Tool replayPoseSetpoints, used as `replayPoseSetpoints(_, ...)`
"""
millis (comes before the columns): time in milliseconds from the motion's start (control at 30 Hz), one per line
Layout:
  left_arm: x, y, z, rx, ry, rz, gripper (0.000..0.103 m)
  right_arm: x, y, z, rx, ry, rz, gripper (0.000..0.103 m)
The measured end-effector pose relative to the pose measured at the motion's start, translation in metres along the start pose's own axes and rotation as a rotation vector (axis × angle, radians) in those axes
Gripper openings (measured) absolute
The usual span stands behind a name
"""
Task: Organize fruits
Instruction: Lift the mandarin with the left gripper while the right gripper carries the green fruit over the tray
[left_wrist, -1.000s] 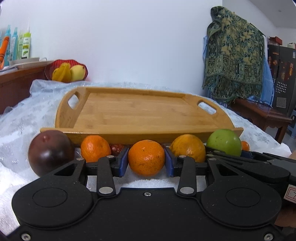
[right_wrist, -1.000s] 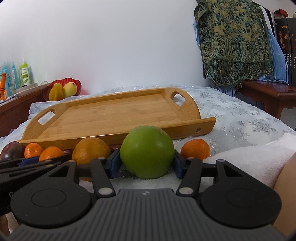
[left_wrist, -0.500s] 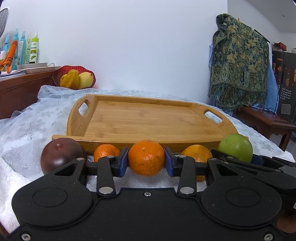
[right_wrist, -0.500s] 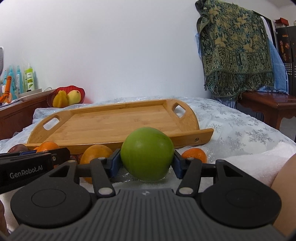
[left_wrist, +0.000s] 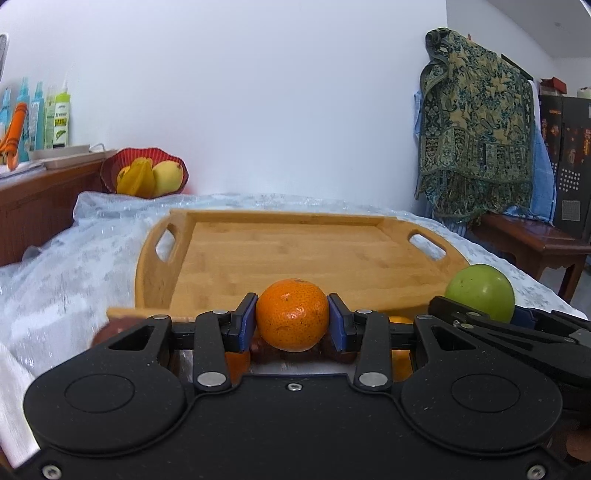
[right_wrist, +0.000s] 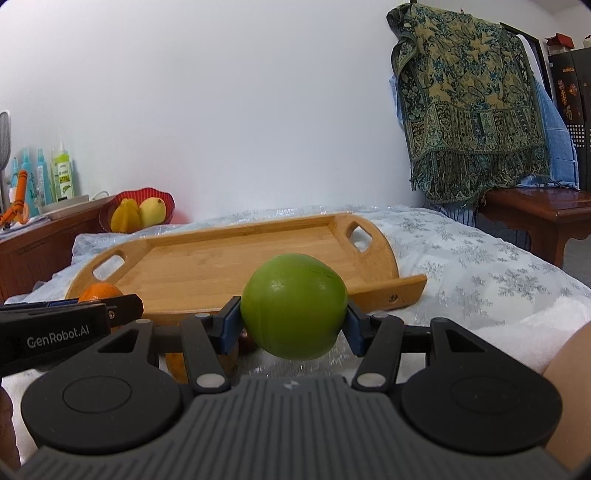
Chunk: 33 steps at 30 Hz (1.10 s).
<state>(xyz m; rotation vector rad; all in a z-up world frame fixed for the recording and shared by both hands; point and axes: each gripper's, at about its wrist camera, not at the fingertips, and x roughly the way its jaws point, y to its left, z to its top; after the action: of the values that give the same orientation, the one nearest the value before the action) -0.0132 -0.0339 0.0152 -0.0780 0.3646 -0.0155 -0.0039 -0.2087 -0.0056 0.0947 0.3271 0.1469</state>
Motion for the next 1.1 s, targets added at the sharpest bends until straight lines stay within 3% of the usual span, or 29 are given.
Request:
replayPoseSetpoints(500, 0.044, 0.014, 0.055, 0.023, 0.023, 0.028, 0.038, 0.03, -0.002, 0.038, 0.017, 0.0, 0.017, 0.059)
replayPoseSetpoints(1100, 0.126, 0.049, 0.103, -0.066, 0.113, 0.063, 0.038, 0.105, -0.003, 0.093, -0.005, 0.015, 0.038, 0.059)
